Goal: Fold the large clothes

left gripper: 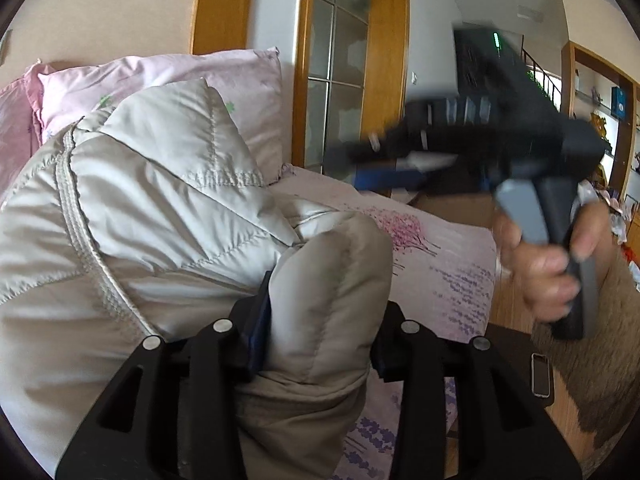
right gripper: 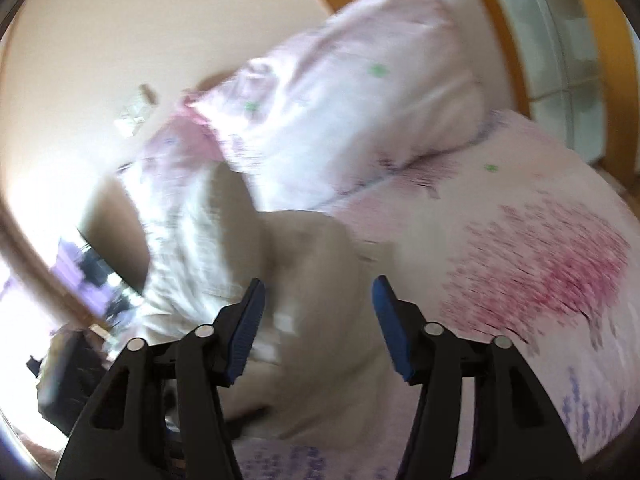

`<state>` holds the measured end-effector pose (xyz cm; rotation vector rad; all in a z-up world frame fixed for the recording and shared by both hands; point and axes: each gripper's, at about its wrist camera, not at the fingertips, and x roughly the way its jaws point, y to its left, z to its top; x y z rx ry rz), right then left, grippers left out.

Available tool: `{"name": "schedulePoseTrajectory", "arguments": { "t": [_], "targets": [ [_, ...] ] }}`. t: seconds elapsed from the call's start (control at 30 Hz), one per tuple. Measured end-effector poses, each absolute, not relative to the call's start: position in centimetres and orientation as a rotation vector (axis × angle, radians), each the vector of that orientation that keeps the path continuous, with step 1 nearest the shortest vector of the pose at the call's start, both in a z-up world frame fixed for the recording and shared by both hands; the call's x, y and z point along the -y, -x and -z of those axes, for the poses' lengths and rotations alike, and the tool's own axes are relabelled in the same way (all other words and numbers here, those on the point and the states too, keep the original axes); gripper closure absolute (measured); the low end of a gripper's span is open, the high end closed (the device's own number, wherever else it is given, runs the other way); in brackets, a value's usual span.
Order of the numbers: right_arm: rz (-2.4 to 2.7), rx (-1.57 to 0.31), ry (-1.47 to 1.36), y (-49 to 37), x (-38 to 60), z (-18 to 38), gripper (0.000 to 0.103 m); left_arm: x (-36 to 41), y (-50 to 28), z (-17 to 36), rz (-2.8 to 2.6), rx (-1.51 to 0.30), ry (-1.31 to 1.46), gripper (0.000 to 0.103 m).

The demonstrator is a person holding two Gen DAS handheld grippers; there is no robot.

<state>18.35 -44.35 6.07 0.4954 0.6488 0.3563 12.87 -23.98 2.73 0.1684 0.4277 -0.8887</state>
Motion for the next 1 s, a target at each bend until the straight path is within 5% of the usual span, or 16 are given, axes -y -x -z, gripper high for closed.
{"name": "schedulePoseTrajectory", "arguments": {
  "t": [0.57,0.83,1.0],
  "targets": [
    [-0.56,-0.88,-0.507,-24.7,40.9,-4.4,0.045,27.7,-12.3,0.2,0.885,-0.466,-0.329,0.057],
    [-0.518,-0.881,-0.54,-24.8,41.2,-3.5,0.083,28.8,-12.2,0.5,0.886,-0.489,-0.357,0.056],
    [-0.475,-0.812,-0.473,-24.0,40.8,-5.2,0.09,26.8,-11.0,-2.2,0.93,-0.48,-0.313,0.054]
  ]
}}
